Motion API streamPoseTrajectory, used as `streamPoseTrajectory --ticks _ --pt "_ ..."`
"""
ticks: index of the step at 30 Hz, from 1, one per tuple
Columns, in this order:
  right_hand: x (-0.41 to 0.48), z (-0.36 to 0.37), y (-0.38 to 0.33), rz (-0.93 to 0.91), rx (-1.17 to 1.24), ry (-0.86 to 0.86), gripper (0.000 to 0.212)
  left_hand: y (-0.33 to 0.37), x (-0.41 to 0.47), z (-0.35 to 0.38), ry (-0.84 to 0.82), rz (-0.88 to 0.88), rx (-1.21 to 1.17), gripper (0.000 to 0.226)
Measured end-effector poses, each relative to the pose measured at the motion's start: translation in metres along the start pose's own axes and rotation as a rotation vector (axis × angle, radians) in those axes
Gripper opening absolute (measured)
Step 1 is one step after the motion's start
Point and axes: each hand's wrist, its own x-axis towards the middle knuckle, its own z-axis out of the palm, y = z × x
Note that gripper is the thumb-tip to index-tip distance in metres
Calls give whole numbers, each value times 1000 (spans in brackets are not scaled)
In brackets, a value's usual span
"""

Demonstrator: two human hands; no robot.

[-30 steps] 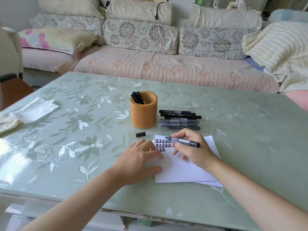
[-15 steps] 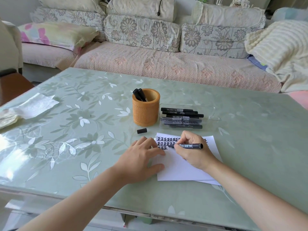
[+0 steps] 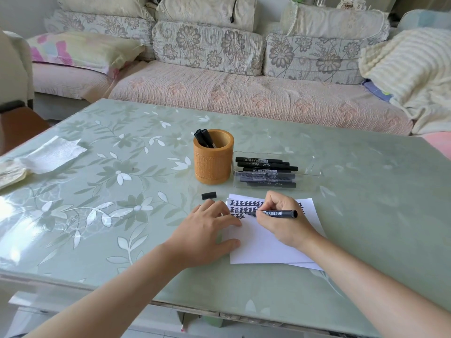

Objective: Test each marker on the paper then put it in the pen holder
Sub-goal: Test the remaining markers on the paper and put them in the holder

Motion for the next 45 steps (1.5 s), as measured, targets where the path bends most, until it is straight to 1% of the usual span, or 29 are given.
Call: streamPoseTrajectory --ticks 8,17,22,25,31,37,41,43,45 --pt "1 0 1 -22 8 -40 28 0 0 -1 -9 -1 3 39" --pt "2 0 2 -23 3 -20 30 0 1 -1 -21 -7 -4 40" --pt "0 1 1 -43 22 -27 24 0 0 -1 -19 -9 -12 39" --pt "1 0 2 -46 7 -54 28 0 1 -1 -17 -8 -11 39" --pt "2 0 3 -38 10 -55 32 -1 1 1 -7 5 -3 39" --pt "4 -1 1 -25 40 -38 20 -1 2 1 1 12 -23 40" --pt "6 -5 0 18 212 37 17 -2 5 -2 -12 21 -48 39" --pt "6 -7 -3 -4 224 54 14 -3 8 -7 -19 33 -64 38" --pt "6 -9 -9 -52 203 56 10 -7 14 -11 29 26 -74 34"
